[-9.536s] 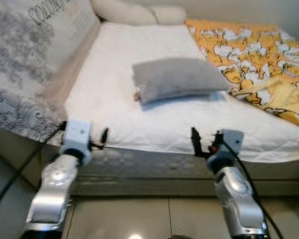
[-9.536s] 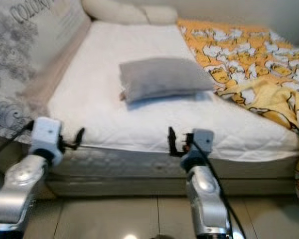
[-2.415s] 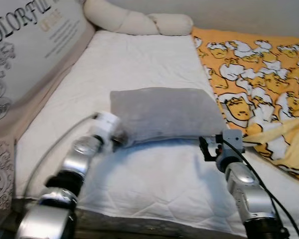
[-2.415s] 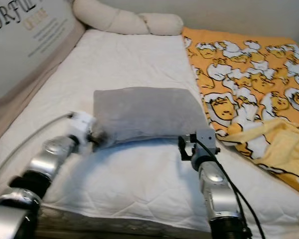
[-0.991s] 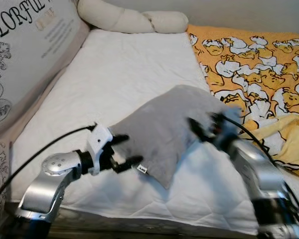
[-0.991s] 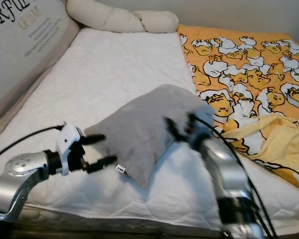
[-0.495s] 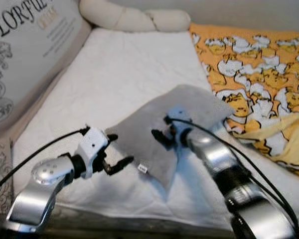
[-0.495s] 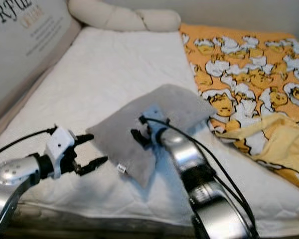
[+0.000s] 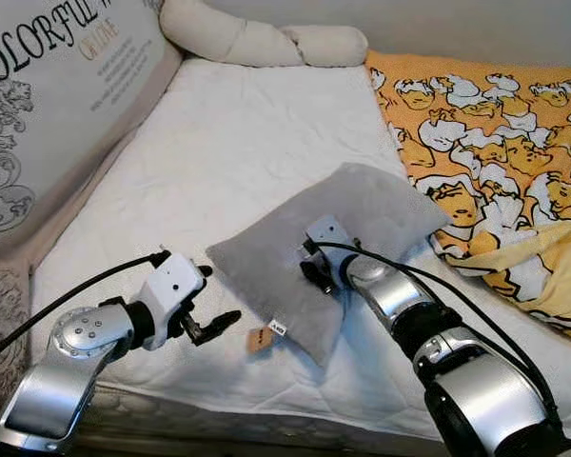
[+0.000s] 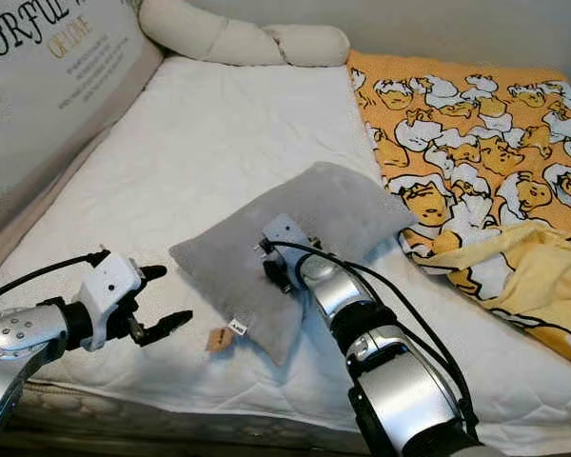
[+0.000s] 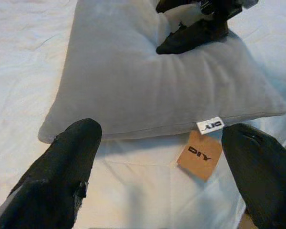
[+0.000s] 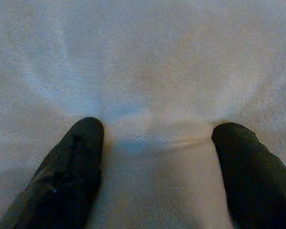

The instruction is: Clean up the room

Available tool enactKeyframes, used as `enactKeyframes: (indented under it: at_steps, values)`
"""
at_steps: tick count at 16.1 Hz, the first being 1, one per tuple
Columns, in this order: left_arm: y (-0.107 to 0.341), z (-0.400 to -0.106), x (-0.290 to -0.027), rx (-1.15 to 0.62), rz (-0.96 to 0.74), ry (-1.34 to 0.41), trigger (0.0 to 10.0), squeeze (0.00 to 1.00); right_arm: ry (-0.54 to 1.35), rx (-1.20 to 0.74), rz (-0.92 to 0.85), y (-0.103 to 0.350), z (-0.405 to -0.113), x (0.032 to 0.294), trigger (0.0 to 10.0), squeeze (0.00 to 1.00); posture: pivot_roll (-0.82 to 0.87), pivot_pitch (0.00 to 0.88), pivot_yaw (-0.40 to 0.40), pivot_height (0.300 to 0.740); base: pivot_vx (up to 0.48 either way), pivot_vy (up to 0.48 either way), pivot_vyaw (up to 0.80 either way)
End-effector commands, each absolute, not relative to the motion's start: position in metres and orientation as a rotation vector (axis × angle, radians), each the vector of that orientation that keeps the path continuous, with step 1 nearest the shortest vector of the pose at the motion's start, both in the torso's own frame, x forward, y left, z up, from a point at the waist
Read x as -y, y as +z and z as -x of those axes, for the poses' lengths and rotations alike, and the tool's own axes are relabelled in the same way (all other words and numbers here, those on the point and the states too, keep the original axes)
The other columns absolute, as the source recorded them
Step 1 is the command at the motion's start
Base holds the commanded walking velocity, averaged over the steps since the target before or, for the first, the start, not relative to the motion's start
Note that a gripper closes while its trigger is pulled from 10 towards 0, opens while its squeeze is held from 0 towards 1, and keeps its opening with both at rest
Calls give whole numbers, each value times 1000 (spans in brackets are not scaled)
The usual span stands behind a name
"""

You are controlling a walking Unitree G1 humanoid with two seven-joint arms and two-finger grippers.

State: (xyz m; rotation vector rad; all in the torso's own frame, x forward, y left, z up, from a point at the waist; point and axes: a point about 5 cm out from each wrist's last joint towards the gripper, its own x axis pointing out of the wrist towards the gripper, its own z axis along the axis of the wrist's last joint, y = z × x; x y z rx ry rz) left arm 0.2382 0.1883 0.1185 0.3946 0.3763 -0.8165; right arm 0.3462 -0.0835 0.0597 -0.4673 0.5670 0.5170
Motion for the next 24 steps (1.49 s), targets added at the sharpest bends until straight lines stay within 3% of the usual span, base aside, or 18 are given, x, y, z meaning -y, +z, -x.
enactKeyframes:
  at_steps: [1, 16, 21, 24]
  values:
    - [123, -239, -185, -362, -404, -840, 10000, 0, 477, -665, 480, 43, -338, 98, 0, 0, -4, 0, -24, 740, 0, 0, 0]
    - [123, -242, -179, -362, -378, -874, 10000, 0, 419, -689, 434, 38, -339, 124, 0, 0, -26, 0, -24, 740, 0, 0, 0]
    - [122, -237, -183, -394, -367, -912, 10000, 0, 417, -640, 382, 54, -350, 137, 0, 0, -23, 0, -27, 740, 0, 0, 0]
    - [126, -244, -192, -369, -376, -849, 10000, 0, 501, -561, 317, 75, -362, 133, 0, 0, -25, 0, -25, 740, 0, 0, 0]
